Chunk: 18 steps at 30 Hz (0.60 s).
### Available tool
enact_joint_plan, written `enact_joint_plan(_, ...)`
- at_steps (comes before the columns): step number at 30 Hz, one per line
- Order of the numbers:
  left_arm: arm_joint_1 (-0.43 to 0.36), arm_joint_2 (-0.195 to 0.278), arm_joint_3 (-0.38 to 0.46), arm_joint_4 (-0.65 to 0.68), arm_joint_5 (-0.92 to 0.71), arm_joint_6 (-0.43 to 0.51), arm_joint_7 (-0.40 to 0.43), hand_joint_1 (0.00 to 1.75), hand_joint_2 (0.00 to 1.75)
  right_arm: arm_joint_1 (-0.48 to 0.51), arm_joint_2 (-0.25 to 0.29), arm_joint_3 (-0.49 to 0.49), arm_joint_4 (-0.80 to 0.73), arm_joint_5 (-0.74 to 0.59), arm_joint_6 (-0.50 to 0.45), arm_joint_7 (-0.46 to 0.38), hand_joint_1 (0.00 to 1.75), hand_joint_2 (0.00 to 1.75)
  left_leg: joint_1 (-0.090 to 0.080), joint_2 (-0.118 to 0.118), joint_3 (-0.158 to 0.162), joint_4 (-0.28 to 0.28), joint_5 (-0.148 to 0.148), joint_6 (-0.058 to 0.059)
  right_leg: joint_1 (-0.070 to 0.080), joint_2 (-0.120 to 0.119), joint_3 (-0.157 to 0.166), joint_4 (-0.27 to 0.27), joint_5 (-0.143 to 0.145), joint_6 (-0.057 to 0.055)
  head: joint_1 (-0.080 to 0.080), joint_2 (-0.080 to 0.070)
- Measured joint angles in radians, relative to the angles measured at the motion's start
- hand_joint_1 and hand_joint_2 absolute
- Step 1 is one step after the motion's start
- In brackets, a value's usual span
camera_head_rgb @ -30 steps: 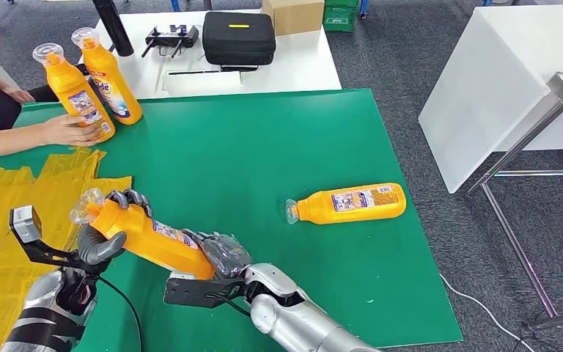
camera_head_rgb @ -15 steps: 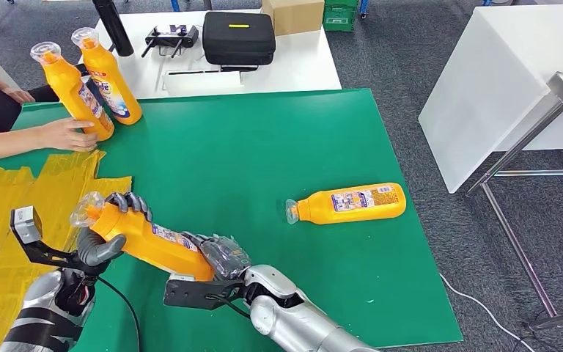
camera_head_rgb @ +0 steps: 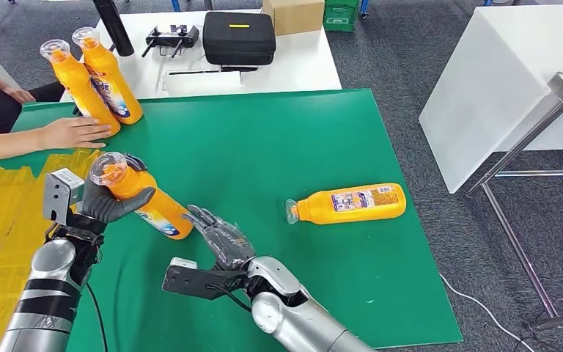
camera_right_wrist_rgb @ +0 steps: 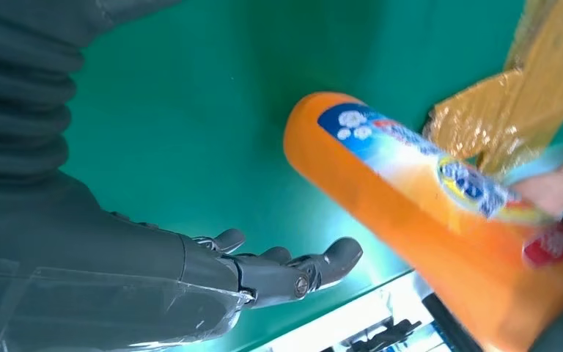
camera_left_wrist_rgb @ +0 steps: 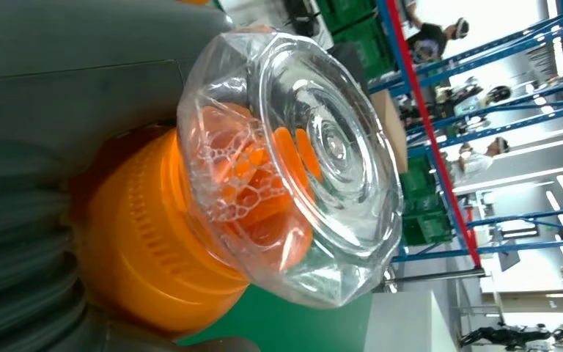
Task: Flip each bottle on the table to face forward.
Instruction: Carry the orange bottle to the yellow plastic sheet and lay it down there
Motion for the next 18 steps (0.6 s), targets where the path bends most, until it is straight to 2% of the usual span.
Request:
enact_joint_plan(6,0.012,-0.021,0.044,-0.045,-0.203,0.137,-0.038,1.75,1.75,0.021,-0.043,-0.057,-0.115,0.004,-0.009,0.008,0.0,0.0,0.0,0.0,-0.001,0.0,0.0,0.0,0.0,0.0,0.0,0.0,0.0,0.0,0.0,0.0)
enact_joint_plan(10,0.051,-0.035,0.063,-0.102,-0.41,0.247,-0.048,1.75,1.75,0.036,-0.104,-0.123,-0.242,0.007,0.015,0.028,0.0,0.0,-0.001,-0.001,-0.001,0.0,0.0,0.0,-0.002,0.0,-0.001,0.0,0.0,0.0,0.0,0.0)
enact_joint_plan(14,0.087,-0.037,0.057,-0.131,-0.647,0.351,-0.017,1.75,1.75,0.049,-0.177,-0.186,-0.348,0.02,0.042,0.047,0.0,0.0,-0.002,-0.001,-0.001,0.0,0.0,0.0,-0.003,0.0,0.0,0.0,0.0,0.0,0.0,0.0)
enact_joint_plan(18,0.108,-0.038,0.046,-0.134,-0.724,0.384,-0.004,1.75,1.75,0.061,-0.226,-0.23,-0.41,0.022,0.049,0.052,0.0,0.0,-0.002,0.0,-0.001,0.0,0.0,0.0,-0.003,0.0,0.0,0.0,0.0,0.0,0.0,0.0)
